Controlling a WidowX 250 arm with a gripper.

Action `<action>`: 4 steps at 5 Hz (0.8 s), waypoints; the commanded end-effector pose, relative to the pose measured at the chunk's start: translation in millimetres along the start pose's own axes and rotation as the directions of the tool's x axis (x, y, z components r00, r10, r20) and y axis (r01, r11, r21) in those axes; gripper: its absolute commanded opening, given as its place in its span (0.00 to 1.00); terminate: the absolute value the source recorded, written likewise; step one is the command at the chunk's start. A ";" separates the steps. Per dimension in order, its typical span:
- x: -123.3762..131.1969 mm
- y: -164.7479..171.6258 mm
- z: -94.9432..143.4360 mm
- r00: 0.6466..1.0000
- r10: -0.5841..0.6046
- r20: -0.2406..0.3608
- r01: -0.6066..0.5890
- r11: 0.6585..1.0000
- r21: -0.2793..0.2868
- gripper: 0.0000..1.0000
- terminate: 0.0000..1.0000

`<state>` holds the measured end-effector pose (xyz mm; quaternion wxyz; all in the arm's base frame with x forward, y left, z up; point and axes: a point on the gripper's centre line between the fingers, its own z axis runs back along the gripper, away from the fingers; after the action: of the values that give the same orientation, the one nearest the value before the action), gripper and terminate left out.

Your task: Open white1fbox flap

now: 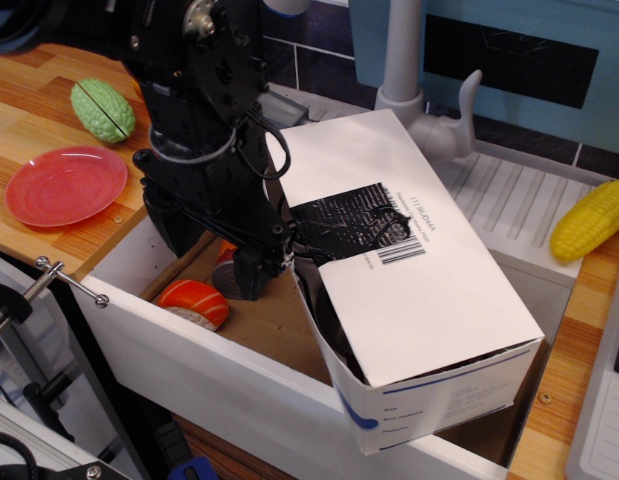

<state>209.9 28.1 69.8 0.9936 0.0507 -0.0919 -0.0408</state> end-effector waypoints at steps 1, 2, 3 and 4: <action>0.0 0.0 0.0 1.000 0.000 0.000 0.000 1.000 0.000 1.00 0.00; 4.4 1.8 -3.0 0.975 -0.203 0.091 0.211 0.973 -0.089 1.00 0.00; 13.1 -5.9 2.2 0.933 -0.323 0.157 0.339 0.937 -0.082 1.00 0.00; 21.9 -11.9 5.8 0.909 -0.377 0.178 0.395 0.915 -0.079 1.00 0.00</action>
<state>223.4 10.9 69.9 0.9588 0.0013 -0.1424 -0.2460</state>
